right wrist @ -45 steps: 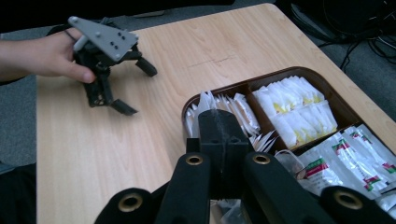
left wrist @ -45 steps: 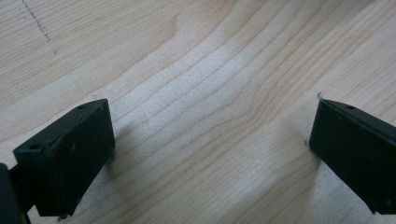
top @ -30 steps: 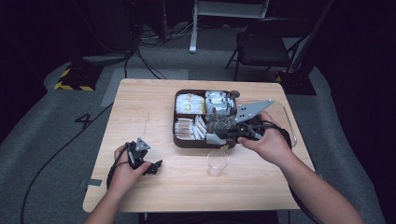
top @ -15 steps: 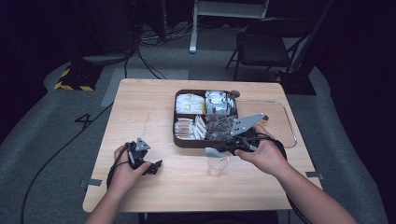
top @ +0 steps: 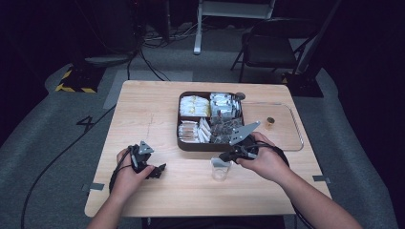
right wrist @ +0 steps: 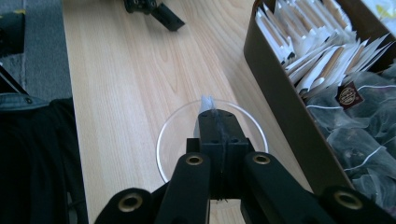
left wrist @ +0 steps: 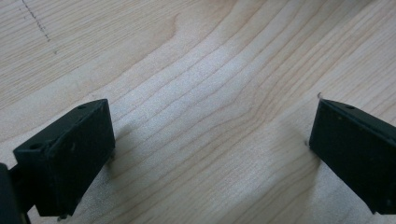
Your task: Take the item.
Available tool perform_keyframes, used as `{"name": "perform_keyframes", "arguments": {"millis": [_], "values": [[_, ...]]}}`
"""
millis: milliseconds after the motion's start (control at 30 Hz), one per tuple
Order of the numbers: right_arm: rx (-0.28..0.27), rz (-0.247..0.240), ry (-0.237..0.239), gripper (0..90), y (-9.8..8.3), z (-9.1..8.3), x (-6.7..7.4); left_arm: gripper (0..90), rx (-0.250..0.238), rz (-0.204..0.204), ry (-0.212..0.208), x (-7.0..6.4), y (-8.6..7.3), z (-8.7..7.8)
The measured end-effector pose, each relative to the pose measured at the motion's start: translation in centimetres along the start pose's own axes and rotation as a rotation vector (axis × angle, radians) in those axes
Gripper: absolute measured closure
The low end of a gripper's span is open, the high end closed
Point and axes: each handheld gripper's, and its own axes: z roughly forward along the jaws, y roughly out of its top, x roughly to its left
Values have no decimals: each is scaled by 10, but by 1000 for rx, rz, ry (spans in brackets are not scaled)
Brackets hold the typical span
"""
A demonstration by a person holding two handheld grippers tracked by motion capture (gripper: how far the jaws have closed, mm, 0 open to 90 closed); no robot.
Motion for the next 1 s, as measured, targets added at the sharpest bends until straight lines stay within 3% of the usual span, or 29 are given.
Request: {"name": "perform_keyframes", "arguments": {"millis": [600, 733, 800, 1000], "values": [[166, -1, 7, 900, -7, 28, 0, 4, 0, 0, 0, 0, 0, 0], [141, 21, 14, 768, -7, 26, 0, 3, 0, 0, 0, 0, 0, 0], [101, 21, 11, 692, -5, 22, 0, 4, -1, 1, 0, 0, 0, 0], [19, 24, -12, 640, 0, 8, 0, 3, 0, 0, 0, 0, 0, 0]]}}
